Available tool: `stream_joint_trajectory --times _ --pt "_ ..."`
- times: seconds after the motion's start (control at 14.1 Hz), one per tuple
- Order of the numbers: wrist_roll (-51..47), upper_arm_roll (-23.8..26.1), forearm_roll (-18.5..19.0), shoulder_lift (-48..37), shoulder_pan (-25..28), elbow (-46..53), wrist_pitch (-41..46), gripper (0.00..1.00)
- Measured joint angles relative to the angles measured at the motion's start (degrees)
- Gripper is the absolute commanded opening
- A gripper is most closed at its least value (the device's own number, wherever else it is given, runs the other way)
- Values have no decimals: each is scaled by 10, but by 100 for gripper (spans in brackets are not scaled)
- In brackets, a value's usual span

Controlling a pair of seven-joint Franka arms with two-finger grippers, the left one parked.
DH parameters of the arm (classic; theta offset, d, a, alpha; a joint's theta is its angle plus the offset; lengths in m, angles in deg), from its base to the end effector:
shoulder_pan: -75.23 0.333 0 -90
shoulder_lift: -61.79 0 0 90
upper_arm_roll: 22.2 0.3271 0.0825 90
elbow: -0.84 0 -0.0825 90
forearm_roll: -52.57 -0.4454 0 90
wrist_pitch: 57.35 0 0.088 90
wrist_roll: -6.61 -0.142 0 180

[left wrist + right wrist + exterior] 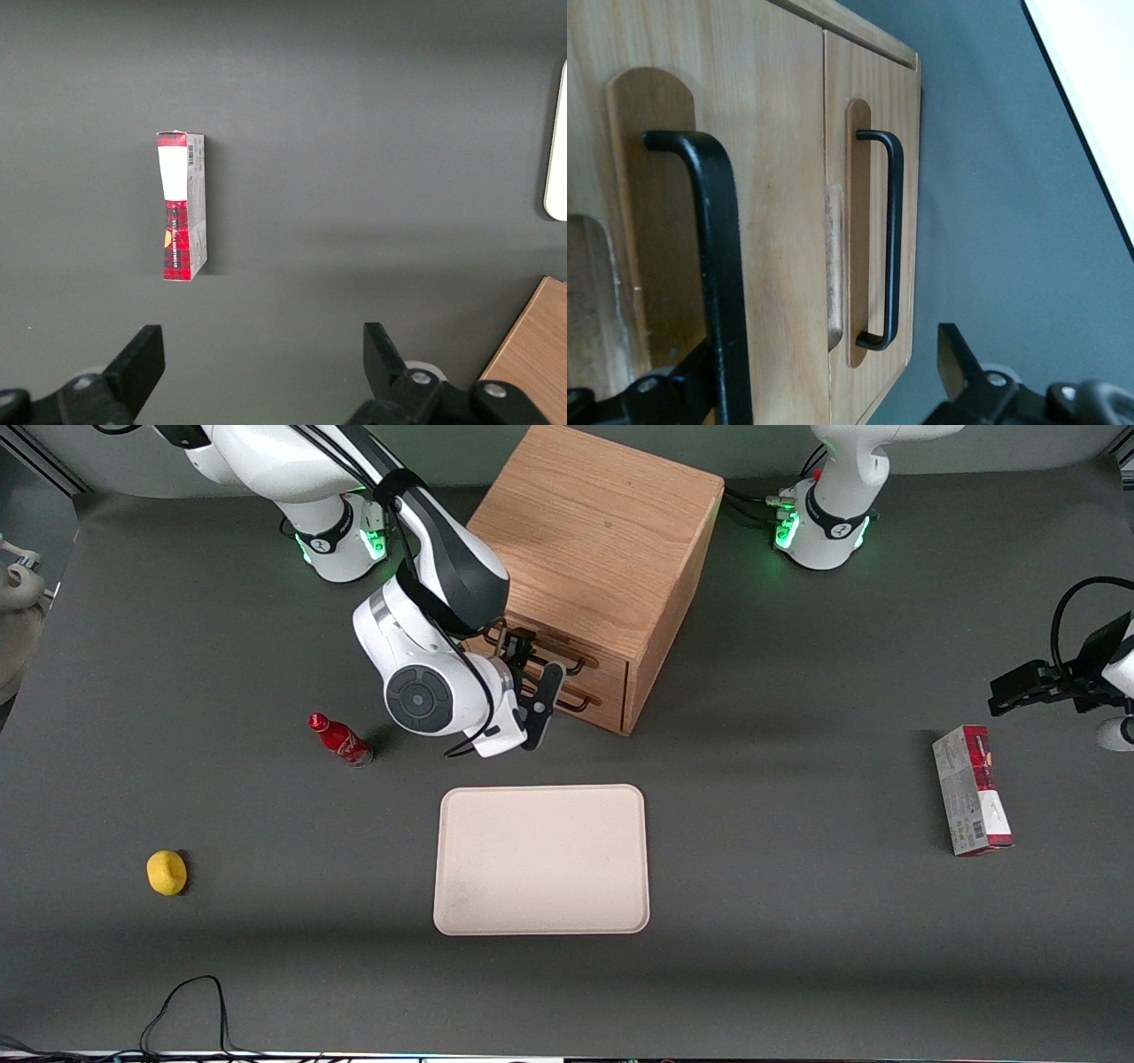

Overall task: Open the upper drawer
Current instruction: 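Hook the upper drawer handle with the right gripper and pull outward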

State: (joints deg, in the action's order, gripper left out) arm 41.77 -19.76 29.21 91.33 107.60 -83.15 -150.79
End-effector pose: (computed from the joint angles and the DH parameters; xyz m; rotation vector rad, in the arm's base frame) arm 0.5566 0.4484 0.3228 -2.2706 -1.4258 0.4729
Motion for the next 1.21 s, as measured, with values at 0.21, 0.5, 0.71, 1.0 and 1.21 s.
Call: stream_joint_trajectory --times 0.21,0.5,0.71,1.0,1.21 --pt "1 0 0 0 0 0 -1 100" --pt "1 -2 0 0 -1 0 -2 100" --pt "14 -7 0 1 -4 0 -11 100" --pt "22 -13 0 16 -15 12 -21 100" --pt "24 -13 0 29 -31 34 -21 100"
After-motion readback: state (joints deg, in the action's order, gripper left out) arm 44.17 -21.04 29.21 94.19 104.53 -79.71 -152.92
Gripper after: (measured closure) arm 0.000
